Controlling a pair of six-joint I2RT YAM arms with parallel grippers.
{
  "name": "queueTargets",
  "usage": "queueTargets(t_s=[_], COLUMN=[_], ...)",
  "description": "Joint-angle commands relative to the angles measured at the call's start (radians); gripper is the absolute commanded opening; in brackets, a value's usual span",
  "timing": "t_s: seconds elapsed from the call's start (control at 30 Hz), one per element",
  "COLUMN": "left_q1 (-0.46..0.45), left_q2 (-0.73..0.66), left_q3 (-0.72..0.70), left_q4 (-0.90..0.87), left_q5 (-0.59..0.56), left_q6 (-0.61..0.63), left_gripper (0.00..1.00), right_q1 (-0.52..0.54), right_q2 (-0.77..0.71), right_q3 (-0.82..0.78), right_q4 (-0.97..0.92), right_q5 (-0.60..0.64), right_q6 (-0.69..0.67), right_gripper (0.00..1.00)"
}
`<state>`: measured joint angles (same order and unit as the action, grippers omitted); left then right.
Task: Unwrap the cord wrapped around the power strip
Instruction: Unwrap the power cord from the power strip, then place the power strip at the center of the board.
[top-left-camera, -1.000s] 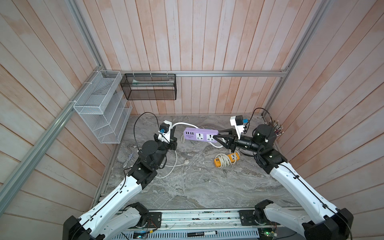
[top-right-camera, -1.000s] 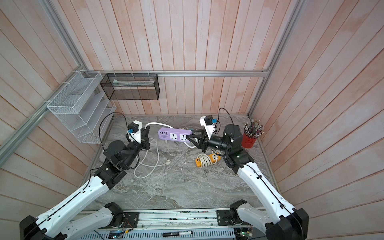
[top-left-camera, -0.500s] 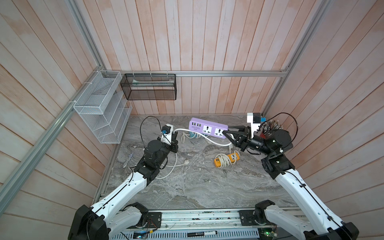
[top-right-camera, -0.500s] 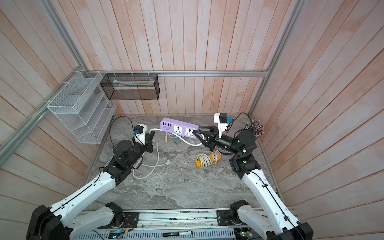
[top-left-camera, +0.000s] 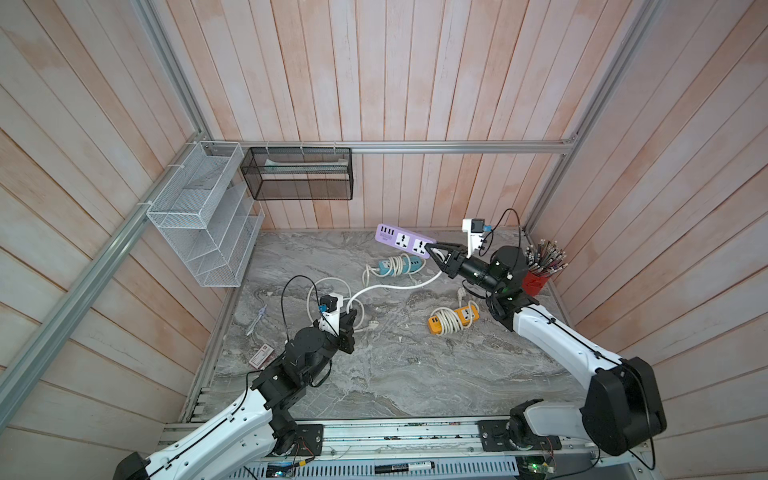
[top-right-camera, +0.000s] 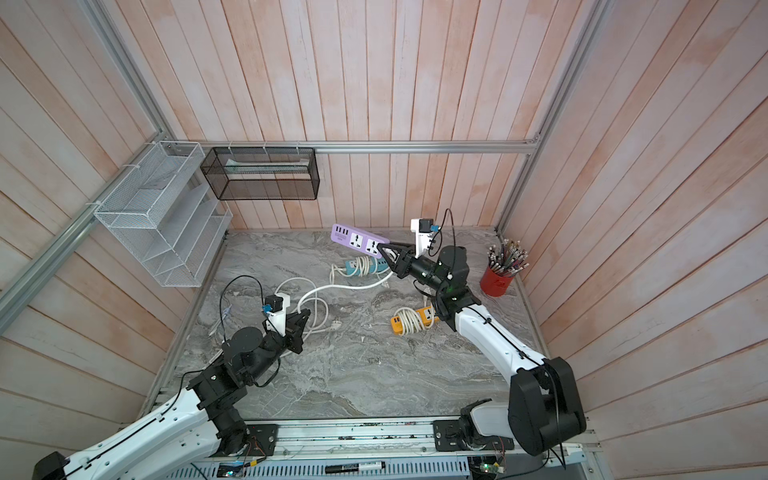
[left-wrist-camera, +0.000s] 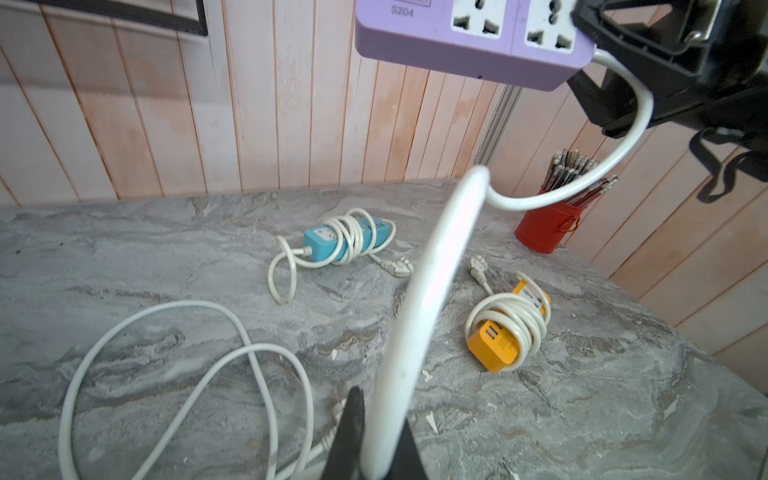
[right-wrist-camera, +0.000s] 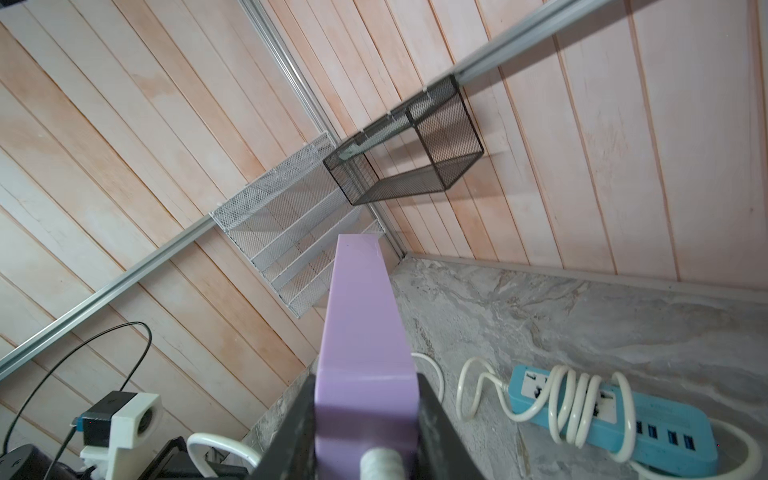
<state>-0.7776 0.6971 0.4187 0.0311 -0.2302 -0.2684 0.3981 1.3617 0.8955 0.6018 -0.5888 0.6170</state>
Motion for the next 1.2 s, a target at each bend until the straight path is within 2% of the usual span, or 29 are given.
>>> queueTargets(t_s=[0.0, 0.03, 0.07, 0.1, 0.3, 0.53, 0.7, 0.83, 0.93, 1.1, 1.17], left_q1=[-0.040, -0.047, -0.051, -0.052, -0.052, -0.051, -0.051, -0.046, 0.019, 0.278, 0.338], left_q2=[-0.022, -0.030, -0.041, -0.053, -0.111, -0.195, -0.217, -0.200, -0.147, -0.019, 0.043], left_q3=[-0.014, -0.013, -0.013, -0.010, 0.023, 0.108, 0.153, 0.180, 0.229, 0.297, 0.317], left_q4=[-0.105, -0.112, -0.120, -0.127, -0.145, -0.188, -0.288, -0.254, -0.225, -0.190, -0.170], left_q5=[-0.075, -0.090, -0.106, -0.118, -0.202, -0.355, -0.438, -0.467, -0.404, -0.044, 0.029], left_q6=[-0.088, -0.092, -0.096, -0.095, -0.060, -0.039, -0.053, -0.012, 0.014, -0.009, 0.005], left_gripper=[0.31, 0.49, 0.93, 1.00, 1.00, 1.00, 1.00, 1.00, 1.00, 1.00, 1.00], right_q1=[0.037, 0.042, 0.047, 0.051, 0.081, 0.161, 0.172, 0.202, 0.237, 0.281, 0.294], right_q2=[0.021, 0.030, 0.039, 0.048, 0.097, 0.221, 0.324, 0.452, 0.574, 0.776, 0.849], right_q3=[-0.023, -0.036, -0.048, -0.064, -0.088, -0.018, 0.089, 0.259, 0.417, 0.667, 0.756], right_q4=[0.036, 0.037, 0.034, 0.036, 0.054, 0.099, 0.135, 0.096, 0.048, -0.026, -0.055], right_q5=[0.023, 0.023, 0.023, 0.022, 0.011, 0.036, 0.036, 0.022, 0.018, 0.036, 0.044], right_q6=[-0.010, -0.010, -0.010, -0.010, -0.013, -0.016, 0.003, -0.008, -0.016, -0.007, -0.007], right_gripper=[0.00, 0.00, 0.00, 0.00, 0.00, 0.00, 0.00, 0.00, 0.00, 0.00, 0.00])
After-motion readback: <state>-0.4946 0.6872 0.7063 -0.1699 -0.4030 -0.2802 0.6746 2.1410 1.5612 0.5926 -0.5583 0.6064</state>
